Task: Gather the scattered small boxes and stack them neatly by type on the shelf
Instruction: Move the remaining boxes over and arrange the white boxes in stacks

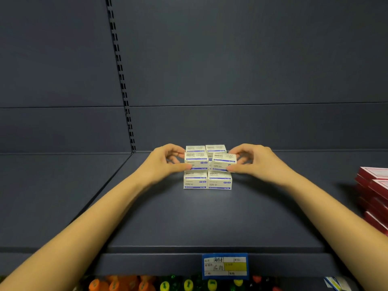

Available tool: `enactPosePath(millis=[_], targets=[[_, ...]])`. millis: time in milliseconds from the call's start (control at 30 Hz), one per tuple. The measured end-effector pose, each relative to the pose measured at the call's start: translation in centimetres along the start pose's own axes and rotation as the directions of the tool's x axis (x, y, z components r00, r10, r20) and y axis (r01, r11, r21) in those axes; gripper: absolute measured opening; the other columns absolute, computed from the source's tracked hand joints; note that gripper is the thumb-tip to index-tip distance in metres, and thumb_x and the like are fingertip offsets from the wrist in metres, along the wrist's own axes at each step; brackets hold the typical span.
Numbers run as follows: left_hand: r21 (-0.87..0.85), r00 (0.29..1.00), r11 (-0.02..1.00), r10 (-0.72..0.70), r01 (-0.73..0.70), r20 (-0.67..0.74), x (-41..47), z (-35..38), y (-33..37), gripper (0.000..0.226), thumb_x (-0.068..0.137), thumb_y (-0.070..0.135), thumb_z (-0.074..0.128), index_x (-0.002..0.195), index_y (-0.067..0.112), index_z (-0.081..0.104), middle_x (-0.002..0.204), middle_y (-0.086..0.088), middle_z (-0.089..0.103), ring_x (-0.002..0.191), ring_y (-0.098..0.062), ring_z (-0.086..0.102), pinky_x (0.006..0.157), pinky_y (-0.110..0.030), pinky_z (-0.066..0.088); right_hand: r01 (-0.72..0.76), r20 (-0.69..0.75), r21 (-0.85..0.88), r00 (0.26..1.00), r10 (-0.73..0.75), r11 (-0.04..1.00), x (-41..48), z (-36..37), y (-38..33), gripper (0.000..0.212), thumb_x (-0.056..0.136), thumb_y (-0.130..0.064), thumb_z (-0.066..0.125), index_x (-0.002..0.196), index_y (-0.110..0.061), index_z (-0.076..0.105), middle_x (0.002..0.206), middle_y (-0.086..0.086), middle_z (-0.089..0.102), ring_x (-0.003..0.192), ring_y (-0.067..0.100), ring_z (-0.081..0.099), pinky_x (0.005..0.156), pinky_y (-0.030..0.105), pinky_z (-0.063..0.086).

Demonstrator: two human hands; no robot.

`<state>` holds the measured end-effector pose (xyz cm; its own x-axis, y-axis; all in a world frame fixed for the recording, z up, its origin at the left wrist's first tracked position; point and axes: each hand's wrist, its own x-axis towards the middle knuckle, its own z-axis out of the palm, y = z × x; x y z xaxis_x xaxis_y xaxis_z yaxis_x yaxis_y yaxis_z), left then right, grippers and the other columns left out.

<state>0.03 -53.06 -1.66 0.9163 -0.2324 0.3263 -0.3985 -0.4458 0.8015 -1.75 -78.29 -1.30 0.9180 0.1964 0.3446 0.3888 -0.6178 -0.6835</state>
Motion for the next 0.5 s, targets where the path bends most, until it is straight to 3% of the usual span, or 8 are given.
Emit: enactPosePath(millis=[233,500], targets=[[-0.047,0.998,0.998,-0.053,0.052,-0.017,0.8,0.8,-1.7,0.035,0.072,0.017,0.077,0.104,0.013,0.061,0.088,0.009,0.066,0.071,-0.008,0.057,0.066,-0.008,0.047,-0.084,-0.047,0.137,0.995,0.091,0.987,1.5,1.4,1.8,0.045,0.065,-0.02,0.083,0.104,-0.017,0.06,0.088,-0.009,0.069,0.068,-0.002,0.065,0.064,0.008,0.05],[-0.072,0.996,0.997,-0.047,0.041,-0.075,1.0,1.4,-2.1,0.038,0.073,0.015,0.076,0.108,0.011,0.062,0.107,0.001,0.067,0.074,-0.012,0.059,0.087,-0.031,0.049,-0.072,-0.115,0.145,0.989,0.089,0.987,1.5,2.2,1.9,0.04,0.067,-0.022,0.082,0.103,-0.022,0.064,0.092,-0.015,0.067,0.072,-0.008,0.065,0.061,0.001,0.045]])
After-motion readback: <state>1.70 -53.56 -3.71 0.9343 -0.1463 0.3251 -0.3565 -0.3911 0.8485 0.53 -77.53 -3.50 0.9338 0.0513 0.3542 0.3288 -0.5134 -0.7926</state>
